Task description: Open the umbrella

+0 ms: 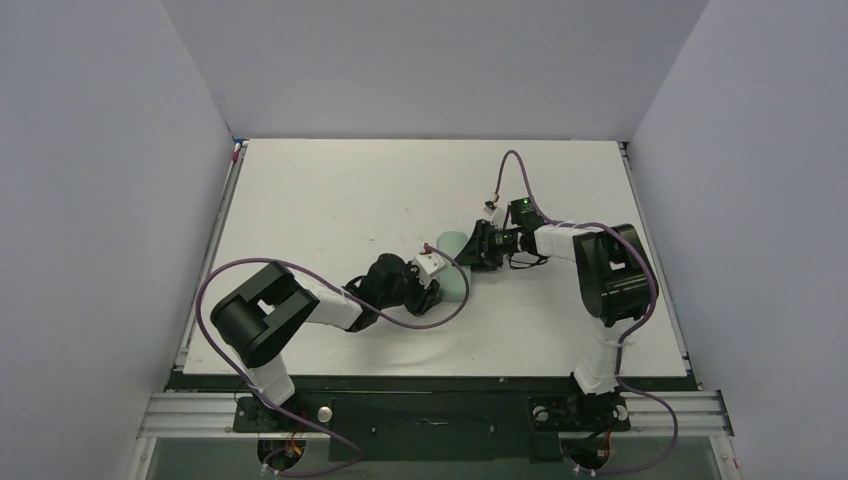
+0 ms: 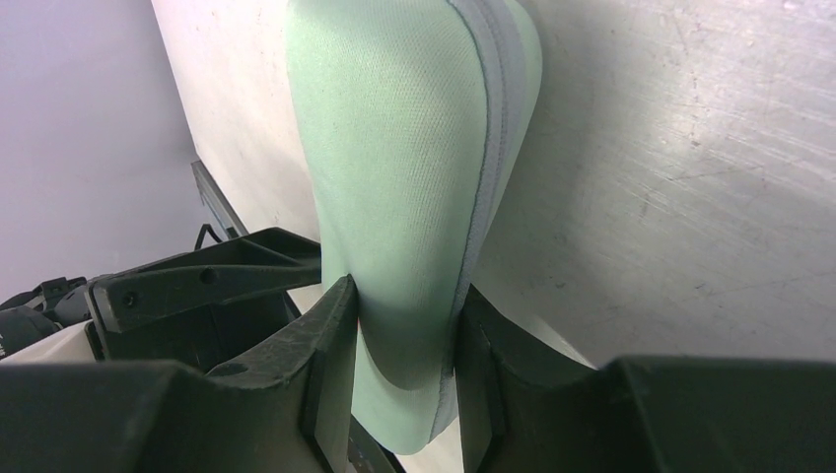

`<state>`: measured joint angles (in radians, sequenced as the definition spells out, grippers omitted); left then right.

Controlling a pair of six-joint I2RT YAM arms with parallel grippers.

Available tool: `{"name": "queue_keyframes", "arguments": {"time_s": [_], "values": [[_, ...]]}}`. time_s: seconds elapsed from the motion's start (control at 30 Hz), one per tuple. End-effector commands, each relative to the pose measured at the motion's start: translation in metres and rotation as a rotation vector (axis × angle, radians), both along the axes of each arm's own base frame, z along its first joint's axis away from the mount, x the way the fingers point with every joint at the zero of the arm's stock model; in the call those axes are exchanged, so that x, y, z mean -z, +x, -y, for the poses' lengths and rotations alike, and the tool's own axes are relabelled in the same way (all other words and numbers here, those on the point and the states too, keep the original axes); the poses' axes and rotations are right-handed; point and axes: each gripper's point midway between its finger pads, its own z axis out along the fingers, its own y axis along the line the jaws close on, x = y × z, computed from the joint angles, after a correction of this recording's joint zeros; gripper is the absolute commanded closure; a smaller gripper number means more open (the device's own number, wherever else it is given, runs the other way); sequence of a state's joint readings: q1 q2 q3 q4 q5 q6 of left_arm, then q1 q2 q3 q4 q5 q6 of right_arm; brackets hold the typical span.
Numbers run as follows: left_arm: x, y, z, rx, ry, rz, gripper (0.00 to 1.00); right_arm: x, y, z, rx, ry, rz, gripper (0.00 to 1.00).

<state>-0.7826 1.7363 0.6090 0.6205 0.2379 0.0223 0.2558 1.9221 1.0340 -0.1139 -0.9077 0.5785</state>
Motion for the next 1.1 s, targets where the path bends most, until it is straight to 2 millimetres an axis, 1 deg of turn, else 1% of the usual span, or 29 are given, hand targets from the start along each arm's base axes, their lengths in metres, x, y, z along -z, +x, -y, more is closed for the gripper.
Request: {"name": "queue_keyframes", "arguments": {"time_s": [0.0,0.23,0.33,0.4,0.43,0.53,0.57,0.67,0.7,0.87,1.0,1.07], "values": [[-0.024,0.019,0.010,0.006,-0.057,0.097,0.63,0.020,-0.011,0.017,0.015,-0.104,-0.024,1.00],[-0.020,0.016,0.013,0.069,-0.044,0.134,0.63,0.022,-0.010,0.013,0.035,-0.083,-0.037,1.00],[-0.022,0.012,0.019,0.114,-0.056,0.146,0.66,0.025,-0.009,0.012,0.046,-0.076,-0.044,1.00],[-0.021,0.011,0.021,0.129,-0.064,0.150,0.71,0.027,-0.010,0.011,0.050,-0.073,-0.050,1.00],[-0.020,0.011,0.023,0.131,-0.068,0.147,0.76,0.027,-0.011,0.010,0.049,-0.073,-0.051,1.00],[-0.021,0.011,0.026,0.126,-0.084,0.138,0.83,0.028,-0.012,0.011,0.050,-0.074,-0.055,1.00],[-0.023,0.011,0.027,0.123,-0.092,0.137,0.87,0.028,-0.012,0.011,0.050,-0.074,-0.056,1.00],[-0.023,0.010,0.026,0.104,-0.098,0.134,0.95,0.030,-0.014,0.011,0.051,-0.077,-0.057,1.00],[-0.022,0.008,0.025,0.100,-0.098,0.127,1.00,0.030,-0.014,0.011,0.050,-0.077,-0.054,1.00],[-0.022,0.008,0.022,0.085,-0.100,0.134,1.00,0.030,-0.015,0.011,0.053,-0.081,-0.050,1.00],[-0.024,0.002,0.021,0.104,-0.105,0.132,1.00,0.030,-0.014,0.012,0.057,-0.083,-0.047,1.00],[-0.022,-0.003,0.019,0.111,-0.099,0.117,1.00,0.030,-0.014,0.011,0.055,-0.083,-0.046,1.00]]}}
